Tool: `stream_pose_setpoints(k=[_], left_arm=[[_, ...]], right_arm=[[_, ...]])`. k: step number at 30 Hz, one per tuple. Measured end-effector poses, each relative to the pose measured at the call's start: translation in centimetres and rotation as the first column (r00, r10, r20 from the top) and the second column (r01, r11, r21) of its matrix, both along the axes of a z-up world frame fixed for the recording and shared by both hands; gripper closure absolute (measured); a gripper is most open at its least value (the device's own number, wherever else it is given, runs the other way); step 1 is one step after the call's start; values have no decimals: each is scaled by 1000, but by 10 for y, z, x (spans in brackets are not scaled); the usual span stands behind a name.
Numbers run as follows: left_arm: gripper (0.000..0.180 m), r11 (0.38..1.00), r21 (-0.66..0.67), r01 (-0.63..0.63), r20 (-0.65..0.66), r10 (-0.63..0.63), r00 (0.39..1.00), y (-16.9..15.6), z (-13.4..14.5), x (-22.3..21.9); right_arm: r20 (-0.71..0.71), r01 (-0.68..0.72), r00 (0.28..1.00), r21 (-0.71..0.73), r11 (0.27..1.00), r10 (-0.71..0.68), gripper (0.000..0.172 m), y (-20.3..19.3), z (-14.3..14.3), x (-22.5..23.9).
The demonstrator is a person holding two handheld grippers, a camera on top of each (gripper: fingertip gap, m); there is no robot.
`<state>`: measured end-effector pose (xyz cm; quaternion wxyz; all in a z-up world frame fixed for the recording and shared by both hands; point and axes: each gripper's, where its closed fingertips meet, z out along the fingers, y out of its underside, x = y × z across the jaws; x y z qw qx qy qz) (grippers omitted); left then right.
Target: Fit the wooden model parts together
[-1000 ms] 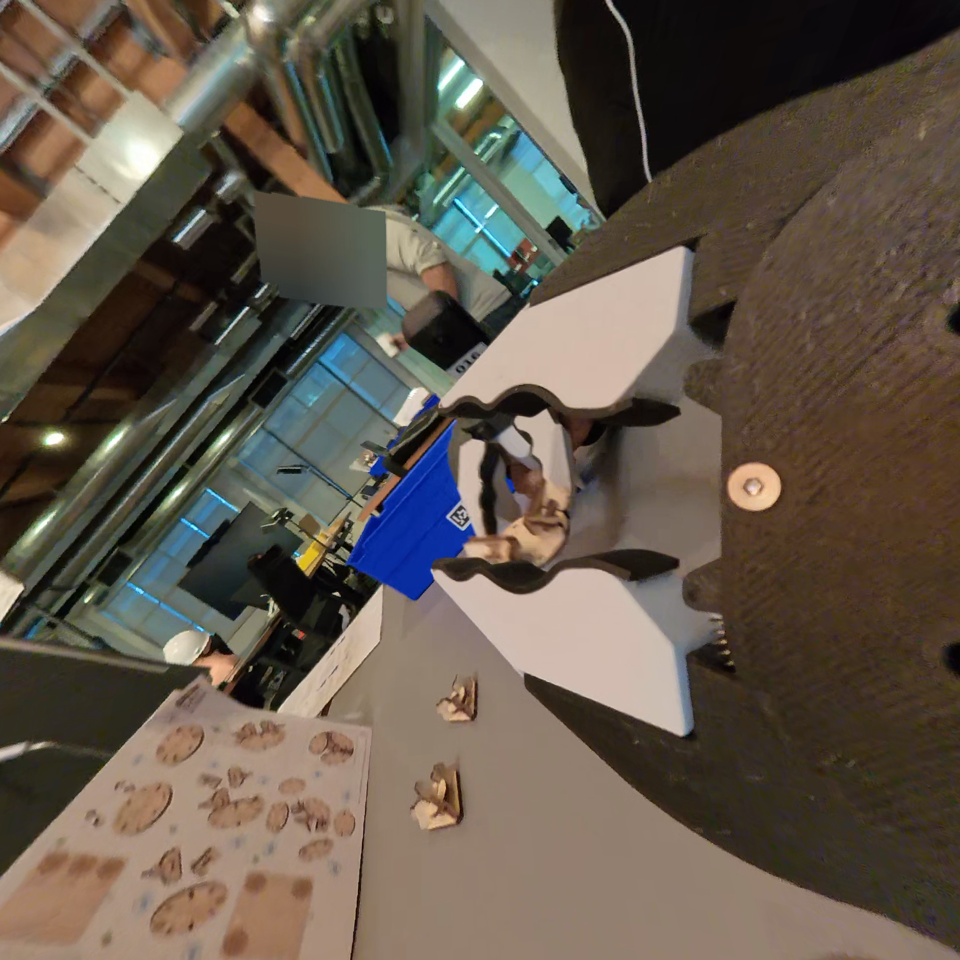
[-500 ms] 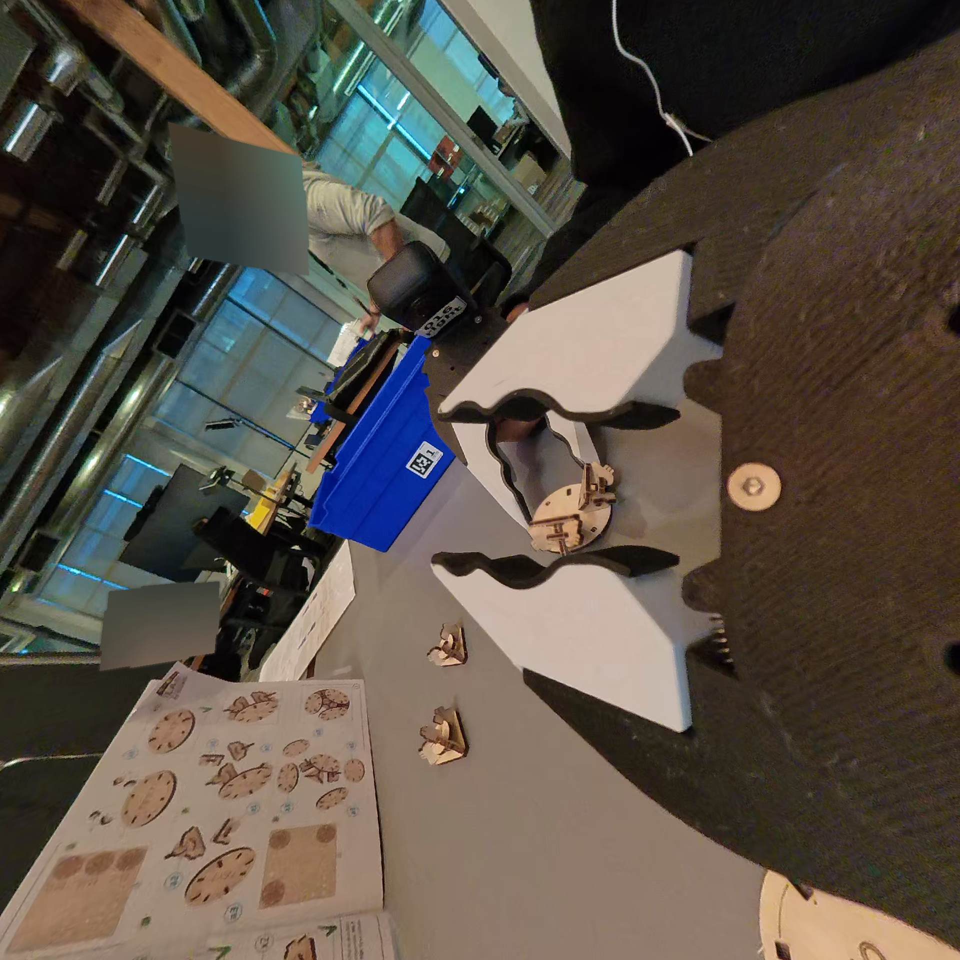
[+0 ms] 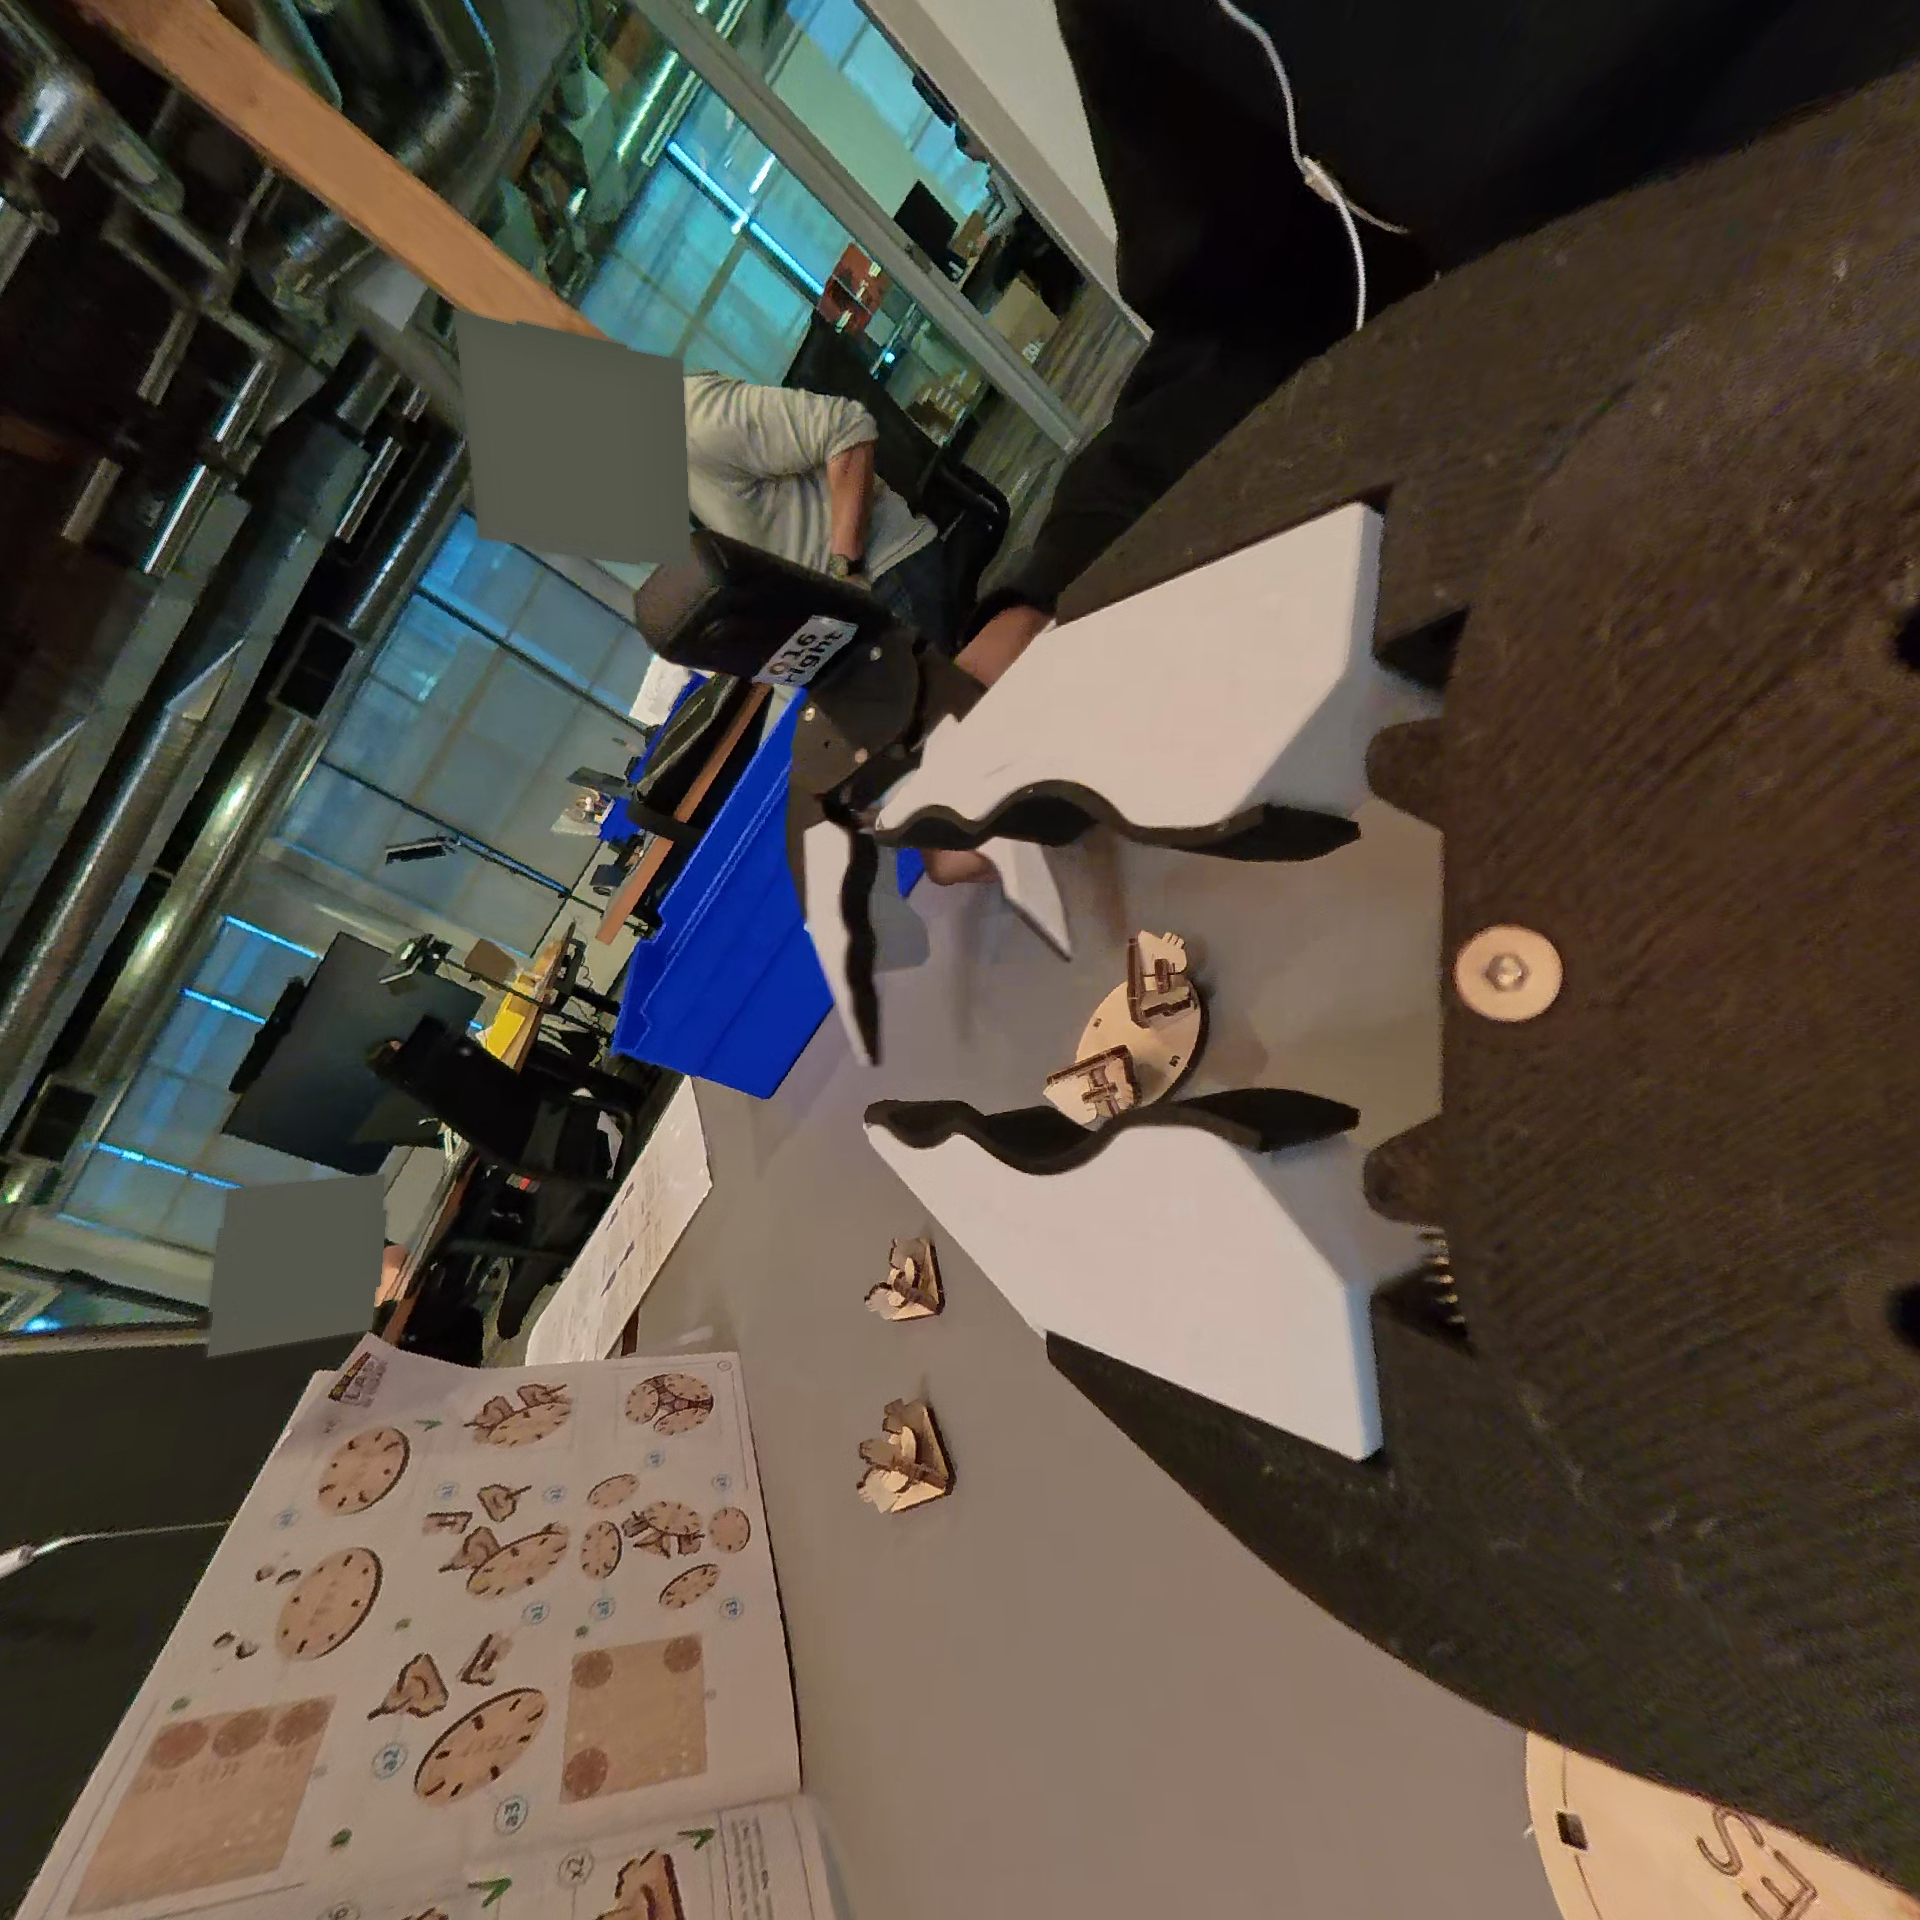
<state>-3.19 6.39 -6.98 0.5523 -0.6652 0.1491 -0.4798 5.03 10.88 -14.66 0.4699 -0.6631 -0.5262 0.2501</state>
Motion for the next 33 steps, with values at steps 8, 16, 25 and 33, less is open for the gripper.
stream_pose_setpoints(k=[8, 16, 25, 33], left_arm=[[134, 1000, -14, 28, -62, -29, 998, -3, -11, 10], [132, 1000, 9, 9, -211, -7, 977, -3, -26, 18], [131, 1000, -3, -30, -330, 27, 944, 17, -43, 20], [130, 995, -98, -20, -275, -7, 961, 44, -49, 18]], right_arm=[[-76, 293, 953, -14, 956, -293, 89, 51, 11, 36], [-23, 298, 955, 72, 952, -297, 100, 66, 14, 30], [-96, 163, 983, 95, 982, -154, 172, 66, 36, -22], [-132, 115, 985, -12, 993, -115, 146, 49, 19, -14]])
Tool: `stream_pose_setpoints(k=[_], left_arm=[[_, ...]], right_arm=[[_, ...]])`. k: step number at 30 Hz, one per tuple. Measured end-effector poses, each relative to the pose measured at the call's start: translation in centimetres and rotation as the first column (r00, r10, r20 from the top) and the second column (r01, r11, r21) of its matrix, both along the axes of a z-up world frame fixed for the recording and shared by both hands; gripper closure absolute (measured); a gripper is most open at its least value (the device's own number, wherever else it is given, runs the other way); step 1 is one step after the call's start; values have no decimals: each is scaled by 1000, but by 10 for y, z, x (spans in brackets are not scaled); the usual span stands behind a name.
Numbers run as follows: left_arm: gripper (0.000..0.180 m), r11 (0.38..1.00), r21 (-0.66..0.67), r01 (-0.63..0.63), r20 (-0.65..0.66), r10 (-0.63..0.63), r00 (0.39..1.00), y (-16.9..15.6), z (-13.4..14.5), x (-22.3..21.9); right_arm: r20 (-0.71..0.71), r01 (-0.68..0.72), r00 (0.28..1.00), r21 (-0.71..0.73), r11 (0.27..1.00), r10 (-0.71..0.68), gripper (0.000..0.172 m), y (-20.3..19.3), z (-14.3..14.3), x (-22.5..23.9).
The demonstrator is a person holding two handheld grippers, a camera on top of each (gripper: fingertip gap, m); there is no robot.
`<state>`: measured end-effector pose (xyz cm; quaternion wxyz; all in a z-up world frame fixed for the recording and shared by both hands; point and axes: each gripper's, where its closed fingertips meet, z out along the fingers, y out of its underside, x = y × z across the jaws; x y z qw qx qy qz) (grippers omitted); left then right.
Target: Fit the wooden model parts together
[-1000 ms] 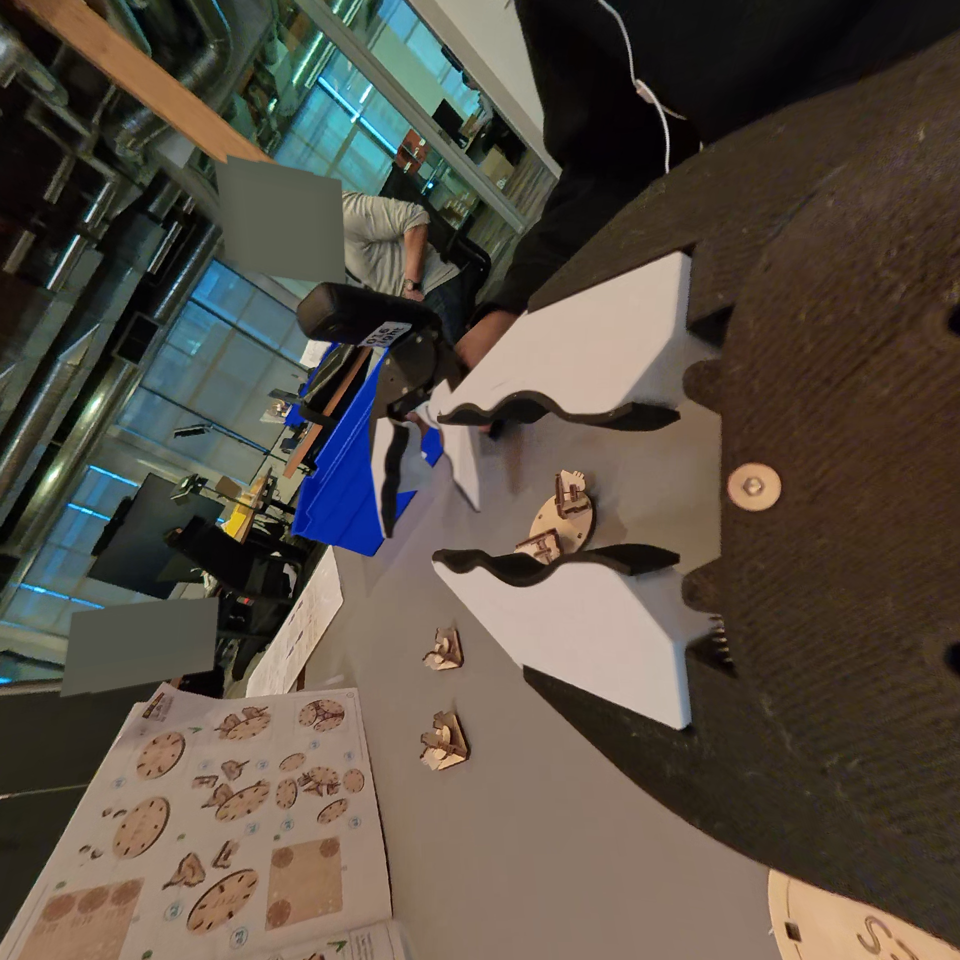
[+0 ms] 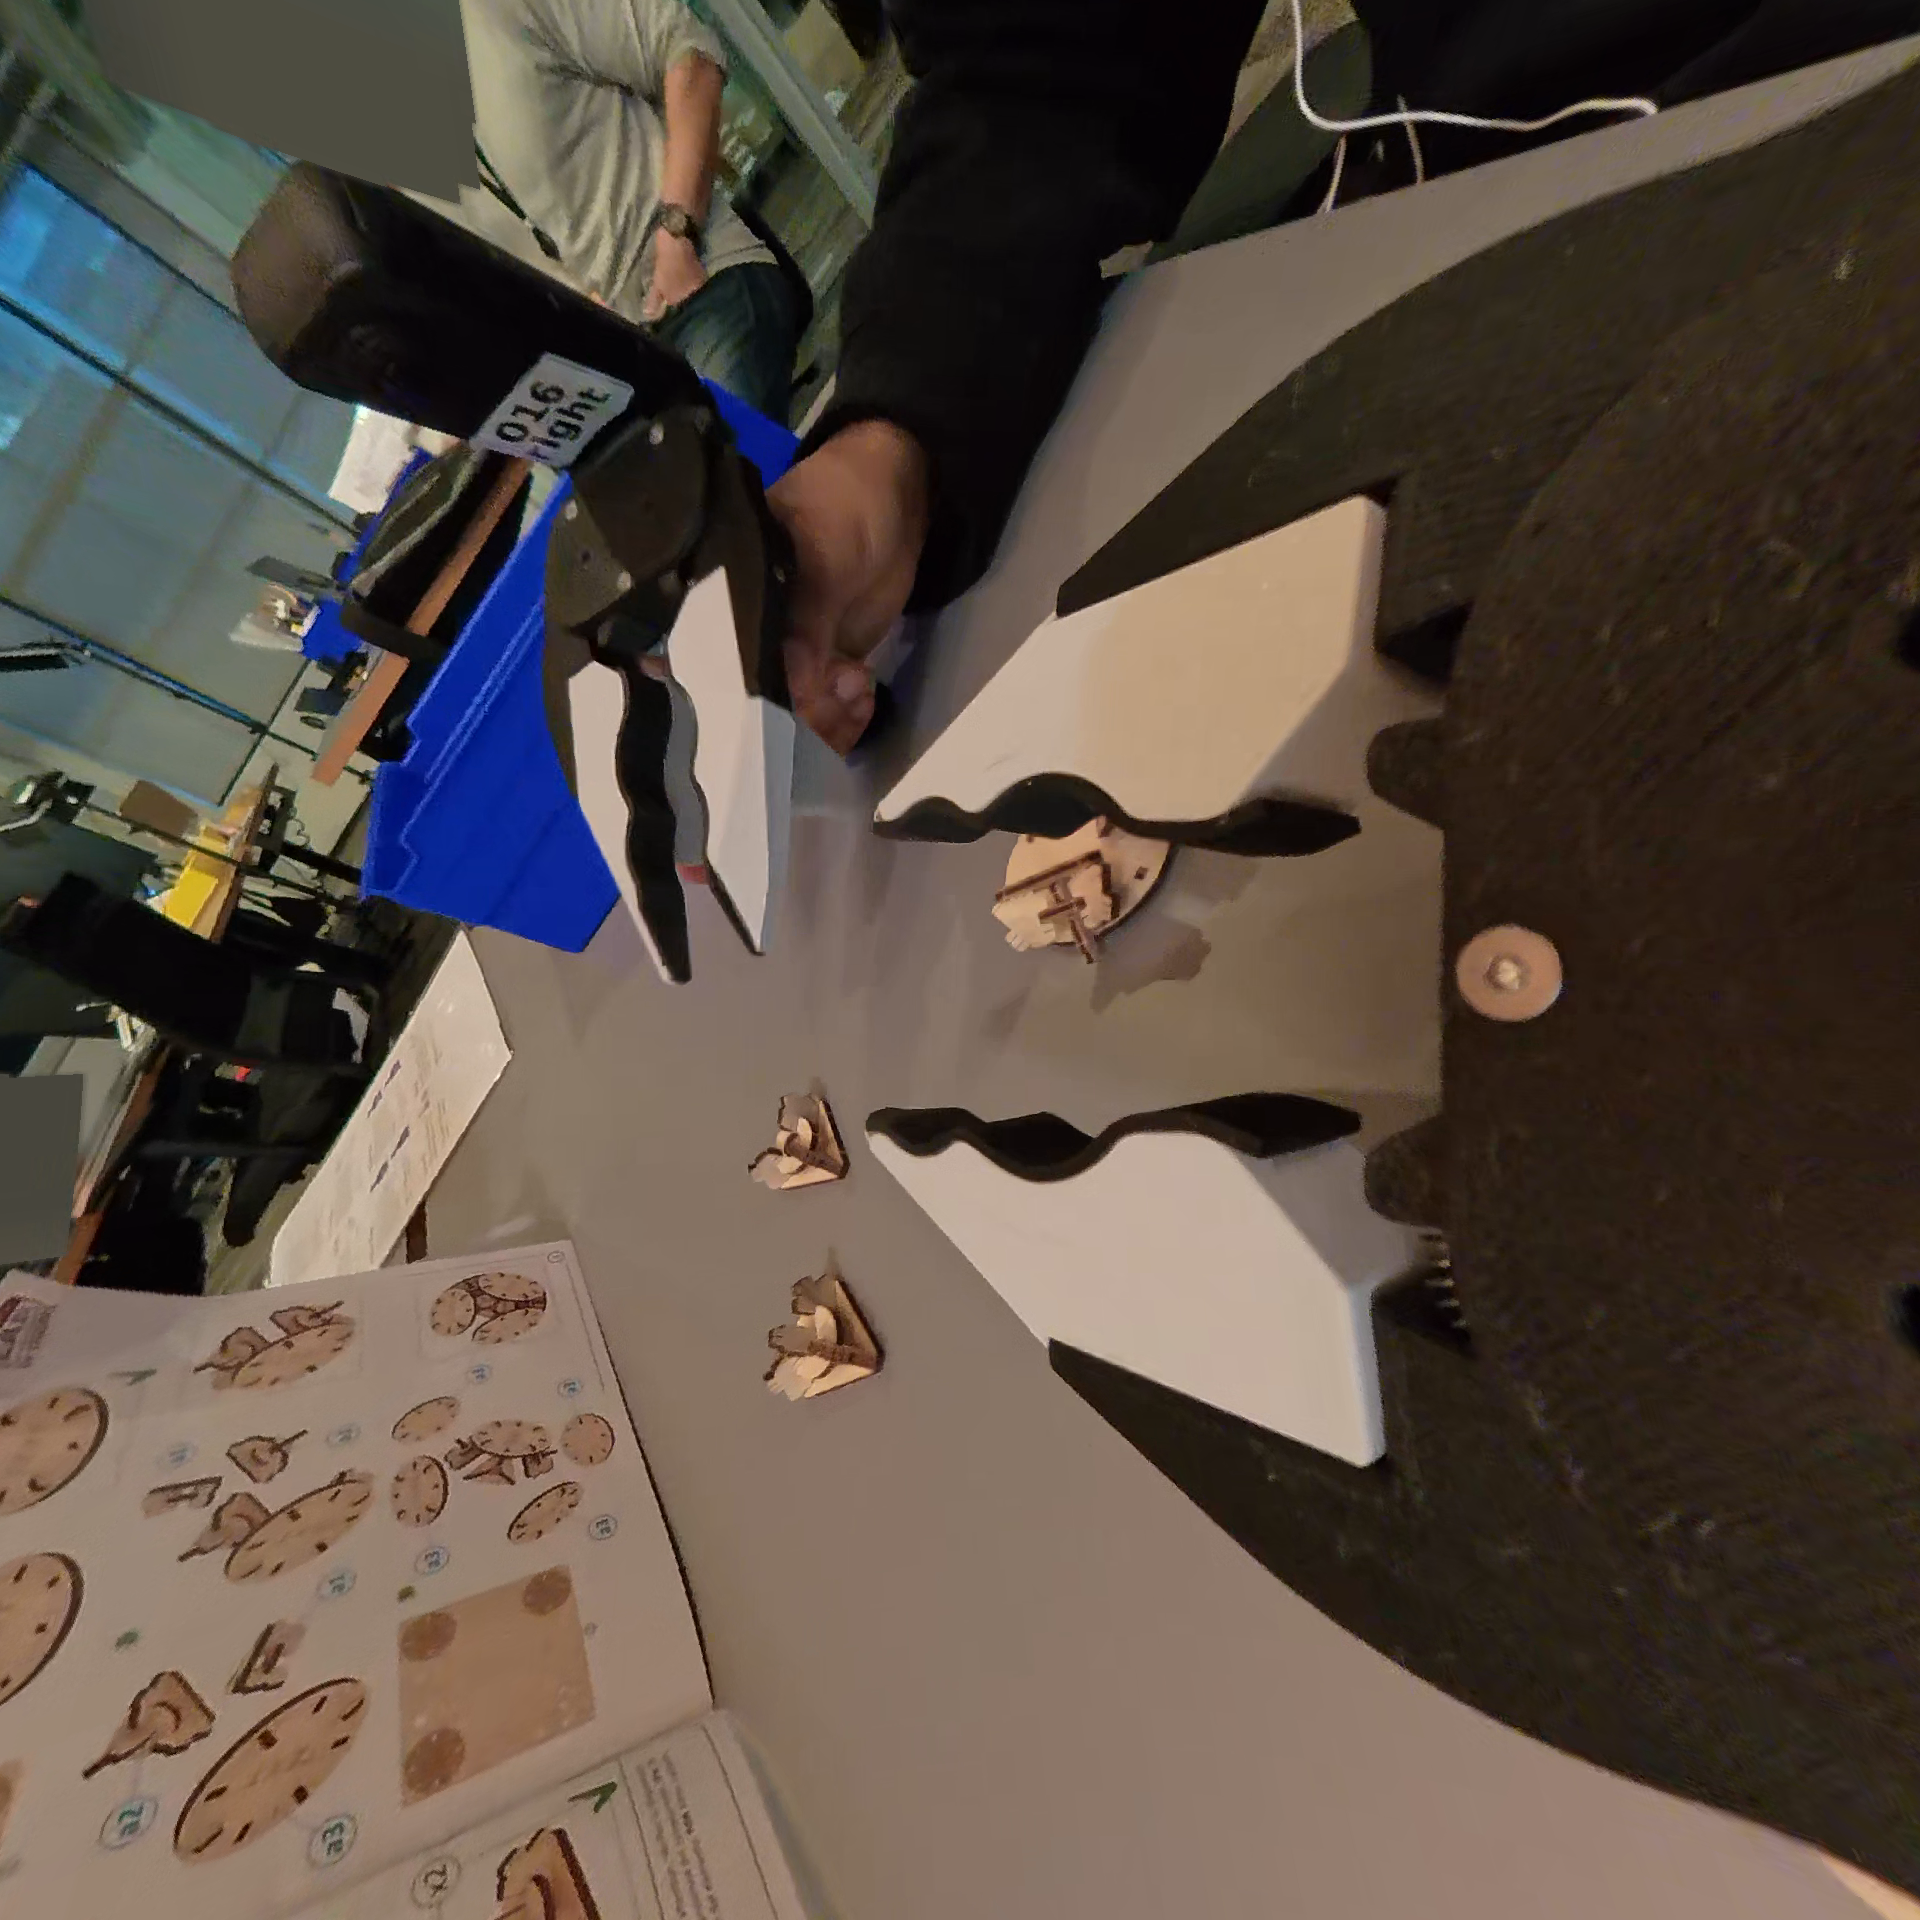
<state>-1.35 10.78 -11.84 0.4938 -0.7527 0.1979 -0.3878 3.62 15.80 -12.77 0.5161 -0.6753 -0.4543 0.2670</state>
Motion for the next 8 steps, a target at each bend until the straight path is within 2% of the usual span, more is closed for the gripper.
stream_pose_setpoints(k=[4, 8], left_arm=[[131, 1000, 5, 27, -33, -27, 999, 0, -2, 6], [132, 999, 22, 36, -13, -36, 999, -6, 2, 5]], right_arm=[[-23, -20, 1000, -34, 999, 20, 146, -1, 1, -1], [4, -53, 999, -48, 997, 53, 141, -5, -4, -4]])
